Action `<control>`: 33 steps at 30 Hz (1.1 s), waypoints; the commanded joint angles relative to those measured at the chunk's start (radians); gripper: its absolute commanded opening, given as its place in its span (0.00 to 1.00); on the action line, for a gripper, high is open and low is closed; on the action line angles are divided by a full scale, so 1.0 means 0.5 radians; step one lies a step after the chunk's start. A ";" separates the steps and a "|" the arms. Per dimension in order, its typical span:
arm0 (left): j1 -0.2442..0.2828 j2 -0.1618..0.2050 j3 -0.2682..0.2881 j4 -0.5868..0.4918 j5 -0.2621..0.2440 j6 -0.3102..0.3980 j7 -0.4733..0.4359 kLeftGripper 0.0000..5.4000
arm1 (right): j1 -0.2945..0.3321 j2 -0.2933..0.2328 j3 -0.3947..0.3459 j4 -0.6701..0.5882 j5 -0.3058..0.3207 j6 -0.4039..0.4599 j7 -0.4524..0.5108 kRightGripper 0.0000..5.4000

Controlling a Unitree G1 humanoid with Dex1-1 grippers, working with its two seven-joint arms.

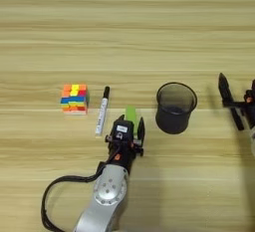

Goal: Move the objects on the table

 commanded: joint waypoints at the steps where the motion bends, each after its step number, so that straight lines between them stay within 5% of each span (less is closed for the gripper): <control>1: 0.055 -0.174 -0.004 0.075 -0.040 0.064 -0.003 0.39 | 0.005 0.003 -0.010 -0.016 0.003 0.025 -0.013 1.00; 9: 0.056 -0.172 -0.005 0.067 -0.039 0.062 -0.004 0.24 | 0.006 0.002 -0.010 -0.019 0.003 0.027 -0.013 1.00; 24: 0.058 -0.162 0.007 0.021 -0.047 0.035 -0.013 0.24 | 0.003 0.003 -0.009 -0.016 0.001 0.027 -0.015 1.00; 33: 0.034 -0.103 0.020 -0.207 -0.029 -0.025 -0.050 0.24 | 0.001 0.001 -0.009 -0.015 0.003 0.030 -0.012 1.00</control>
